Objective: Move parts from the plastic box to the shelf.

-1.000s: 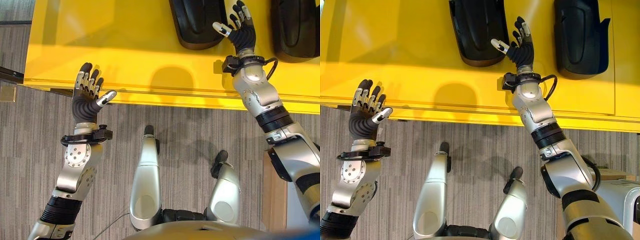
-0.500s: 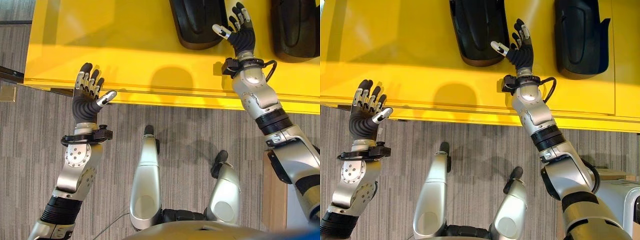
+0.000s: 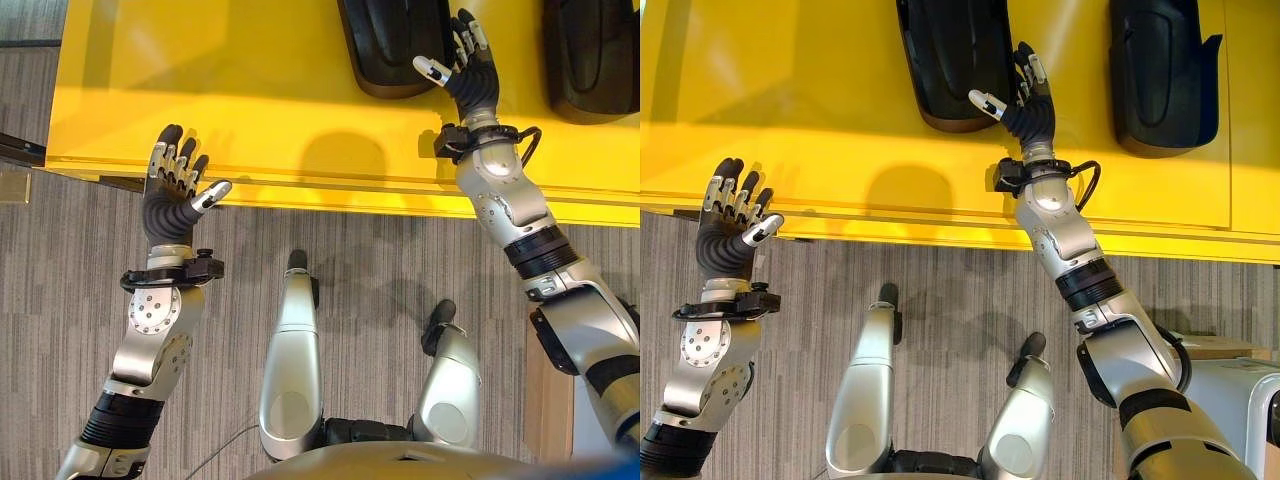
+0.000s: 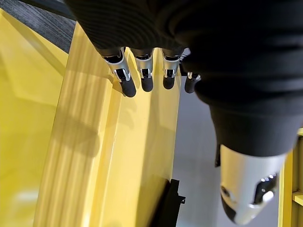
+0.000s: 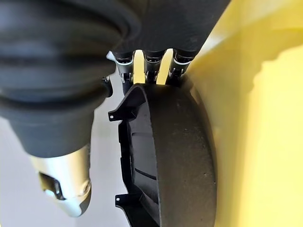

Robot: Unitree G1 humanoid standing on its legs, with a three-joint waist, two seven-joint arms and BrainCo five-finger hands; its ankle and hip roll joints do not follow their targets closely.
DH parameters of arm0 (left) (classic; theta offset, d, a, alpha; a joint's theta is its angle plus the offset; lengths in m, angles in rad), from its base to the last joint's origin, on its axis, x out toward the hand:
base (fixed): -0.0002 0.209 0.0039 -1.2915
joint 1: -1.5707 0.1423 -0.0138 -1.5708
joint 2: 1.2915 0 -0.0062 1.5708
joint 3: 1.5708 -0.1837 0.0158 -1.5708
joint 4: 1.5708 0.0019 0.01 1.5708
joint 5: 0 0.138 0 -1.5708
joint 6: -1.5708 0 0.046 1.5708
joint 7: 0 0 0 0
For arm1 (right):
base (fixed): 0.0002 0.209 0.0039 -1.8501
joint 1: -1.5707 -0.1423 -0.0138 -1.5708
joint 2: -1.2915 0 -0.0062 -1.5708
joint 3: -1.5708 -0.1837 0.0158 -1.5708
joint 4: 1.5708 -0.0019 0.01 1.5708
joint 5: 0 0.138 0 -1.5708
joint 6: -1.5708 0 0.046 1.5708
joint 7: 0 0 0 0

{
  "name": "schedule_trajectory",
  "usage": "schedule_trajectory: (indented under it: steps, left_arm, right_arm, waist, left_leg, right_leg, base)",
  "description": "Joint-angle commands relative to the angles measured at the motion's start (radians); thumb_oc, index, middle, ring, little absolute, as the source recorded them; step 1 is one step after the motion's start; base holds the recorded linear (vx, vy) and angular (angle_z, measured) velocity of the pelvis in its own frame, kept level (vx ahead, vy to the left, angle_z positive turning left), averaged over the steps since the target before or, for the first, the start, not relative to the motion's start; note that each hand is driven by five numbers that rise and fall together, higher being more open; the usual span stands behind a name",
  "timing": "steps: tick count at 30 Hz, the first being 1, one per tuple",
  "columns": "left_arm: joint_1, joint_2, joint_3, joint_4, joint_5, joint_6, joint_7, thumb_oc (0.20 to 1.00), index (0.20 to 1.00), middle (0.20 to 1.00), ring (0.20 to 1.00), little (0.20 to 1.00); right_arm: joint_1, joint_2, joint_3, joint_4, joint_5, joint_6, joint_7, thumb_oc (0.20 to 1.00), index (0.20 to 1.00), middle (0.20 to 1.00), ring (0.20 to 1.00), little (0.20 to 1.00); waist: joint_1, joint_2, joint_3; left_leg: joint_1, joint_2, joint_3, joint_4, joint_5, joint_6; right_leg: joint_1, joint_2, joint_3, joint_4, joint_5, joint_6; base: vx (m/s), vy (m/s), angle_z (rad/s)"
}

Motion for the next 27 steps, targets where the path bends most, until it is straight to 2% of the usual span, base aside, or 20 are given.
schedule_trajectory:
  steps: [1,27]
  left_arm:
    - [0.038,-0.022,-0.026,-0.059,0.009,-0.007,-0.004,1.0,1.0,1.0,1.0,1.0]
    - [0.037,-0.027,-0.02,-0.06,0.012,-0.003,0.001,1.0,1.0,1.0,1.0,1.0]
  right_arm:
    - [0.045,0.038,-0.026,-0.02,0.001,-0.012,0.04,1.0,1.0,1.0,1.0,1.0]
    - [0.066,0.064,-0.022,-0.053,0.012,-0.012,0.045,1.0,1.0,1.0,1.0,1.0]
  waist:
    - [0.026,0.022,-0.033]
    - [0.032,0.02,-0.033]
  left_leg:
    - [-0.002,0.017,0.027,-0.072,0.057,0.026]
    - [-0.009,0.017,0.026,-0.072,0.06,0.027]
  right_leg:
    - [-0.059,-0.024,0.022,0.202,-0.093,-0.049]
    - [-0.062,-0.024,0.02,0.198,-0.088,-0.047]
  base:
    - [0.0,0.0,0.0]
    - [0.0,0.0,0.0]
